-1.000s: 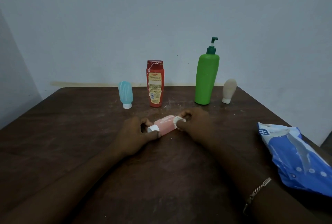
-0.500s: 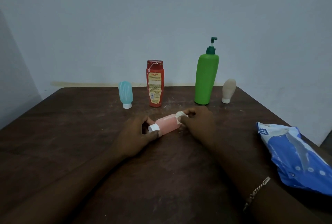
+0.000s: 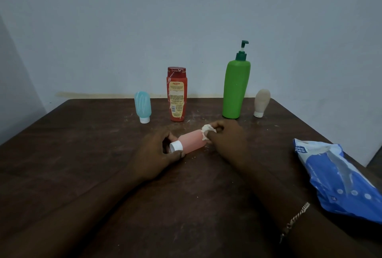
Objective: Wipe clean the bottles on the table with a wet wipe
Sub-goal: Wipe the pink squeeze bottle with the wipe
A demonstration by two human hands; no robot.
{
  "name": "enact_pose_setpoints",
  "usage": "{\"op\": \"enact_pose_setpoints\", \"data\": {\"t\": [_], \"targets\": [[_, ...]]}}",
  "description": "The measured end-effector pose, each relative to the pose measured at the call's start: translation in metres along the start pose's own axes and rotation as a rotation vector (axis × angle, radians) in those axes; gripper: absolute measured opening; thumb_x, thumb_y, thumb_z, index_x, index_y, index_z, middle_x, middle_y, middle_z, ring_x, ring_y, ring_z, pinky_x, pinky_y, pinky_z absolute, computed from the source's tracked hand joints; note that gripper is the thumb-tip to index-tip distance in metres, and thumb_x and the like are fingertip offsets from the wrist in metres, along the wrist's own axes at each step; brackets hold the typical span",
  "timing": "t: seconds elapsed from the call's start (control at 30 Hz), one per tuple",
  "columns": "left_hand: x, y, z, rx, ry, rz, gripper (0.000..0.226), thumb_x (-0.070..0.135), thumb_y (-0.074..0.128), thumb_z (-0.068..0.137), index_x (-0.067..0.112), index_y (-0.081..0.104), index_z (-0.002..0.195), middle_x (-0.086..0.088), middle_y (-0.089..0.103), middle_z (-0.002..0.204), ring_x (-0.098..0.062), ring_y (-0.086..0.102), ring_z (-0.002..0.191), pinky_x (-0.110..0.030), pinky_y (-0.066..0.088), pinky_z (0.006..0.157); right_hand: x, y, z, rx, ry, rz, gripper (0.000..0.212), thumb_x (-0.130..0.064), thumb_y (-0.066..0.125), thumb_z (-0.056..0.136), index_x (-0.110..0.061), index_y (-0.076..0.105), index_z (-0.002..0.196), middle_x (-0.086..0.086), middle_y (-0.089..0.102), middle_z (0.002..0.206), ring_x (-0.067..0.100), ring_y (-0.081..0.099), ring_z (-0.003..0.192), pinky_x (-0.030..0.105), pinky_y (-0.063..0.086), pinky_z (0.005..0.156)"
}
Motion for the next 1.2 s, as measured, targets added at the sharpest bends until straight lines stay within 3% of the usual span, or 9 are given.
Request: {"op": "enact_pose_setpoints", "data": {"t": [0.1,0.3,0.47,0.57,0.63,0.87,1.0,1.1,1.2], "targets": [[0.001,-0.001,-0.002,0.024,0.013,0.014,0.031,0.031,0.085,0.074,0.028,0.06,0.093,0.015,0.063,0.097,-0.006,0.061,0.085,-0.025,0.053,0.07,-0.02,0.011,-0.007,-0.089,-0.12,-0.058,0.02,-0.024,0.064,0.092,-0.021,0.073,0.109,-0.007,0.072,0.1,-0.005,0.055,0.075,0.009,0.037,0.061],[0.003,-0.004,-0.005,0.073,0.054,-0.023,0.032,0.031,0.085,0.072,0.038,0.057,0.086,0.014,0.065,0.086,-0.001,0.061,0.079,-0.022,0.048,0.065,-0.048,0.03,-0.023,-0.271,-0.409,-0.21,0.026,-0.027,0.059,0.095,-0.024,0.068,0.119,-0.012,0.05,0.099,0.002,0.044,0.086,0.009,0.027,0.068],[-0.001,-0.004,-0.003,0.039,0.013,-0.034,0.031,0.03,0.087,0.071,0.03,0.063,0.089,0.015,0.066,0.096,-0.005,0.062,0.085,-0.03,0.056,0.072,-0.012,0.014,0.001,-0.099,-0.148,-0.149,0.018,-0.025,0.065,0.091,-0.02,0.072,0.106,-0.003,0.072,0.098,-0.001,0.059,0.075,0.012,0.043,0.061],[0.0,-0.004,-0.003,0.032,0.006,-0.035,0.03,0.03,0.087,0.072,0.03,0.063,0.09,0.018,0.065,0.099,-0.003,0.062,0.088,-0.022,0.053,0.072,0.01,0.005,0.006,-0.064,-0.019,-0.038,0.013,-0.027,0.068,0.087,-0.019,0.072,0.095,-0.003,0.073,0.083,0.007,0.07,0.066,0.035,0.061,0.068],[-0.001,-0.004,-0.002,0.033,0.0,-0.037,0.029,0.031,0.087,0.072,0.03,0.063,0.09,0.017,0.066,0.1,-0.004,0.062,0.089,-0.023,0.053,0.072,0.014,0.004,0.006,-0.084,0.019,0.006,0.008,-0.022,0.069,0.087,-0.015,0.071,0.091,0.0,0.072,0.078,0.008,0.071,0.06,0.038,0.062,0.067],[0.0,-0.005,-0.004,0.041,0.047,0.016,0.029,0.033,0.086,0.072,0.03,0.062,0.089,0.013,0.065,0.094,-0.006,0.062,0.084,-0.03,0.055,0.071,-0.023,0.015,-0.002,-0.149,-0.251,-0.143,0.023,-0.023,0.066,0.091,-0.023,0.071,0.114,-0.008,0.061,0.101,0.007,0.054,0.091,0.023,0.043,0.077],[-0.002,-0.007,-0.002,0.06,-0.029,-0.062,0.024,0.03,0.085,0.074,0.03,0.067,0.089,0.014,0.068,0.095,-0.006,0.064,0.085,-0.027,0.056,0.073,-0.013,0.012,0.005,-0.088,-0.165,-0.144,0.019,-0.021,0.067,0.089,-0.018,0.074,0.107,-0.002,0.072,0.1,0.004,0.06,0.08,0.013,0.041,0.064],[-0.004,-0.01,-0.001,0.081,-0.112,-0.169,0.018,0.022,0.083,0.077,0.026,0.071,0.088,0.012,0.071,0.095,-0.008,0.067,0.086,-0.028,0.058,0.075,0.001,0.004,0.006,-0.096,-0.04,0.025,0.012,-0.02,0.069,0.088,-0.016,0.074,0.099,-0.001,0.075,0.082,0.008,0.07,0.065,0.025,0.058,0.063],[-0.004,-0.012,0.0,0.122,-0.164,-0.272,0.013,0.016,0.083,0.078,0.02,0.072,0.085,0.009,0.073,0.093,-0.012,0.07,0.085,-0.027,0.058,0.073,0.003,0.002,0.004,-0.082,0.028,0.152,0.006,-0.015,0.071,0.087,-0.013,0.073,0.093,0.001,0.074,0.078,0.007,0.071,0.06,0.021,0.057,0.056]]}}
Point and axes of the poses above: each hand's wrist, its own z-axis towards the middle knuckle, its own y-axis out of the palm, x = y × z, the point moved 3 cm from there along z, towards the middle knuckle
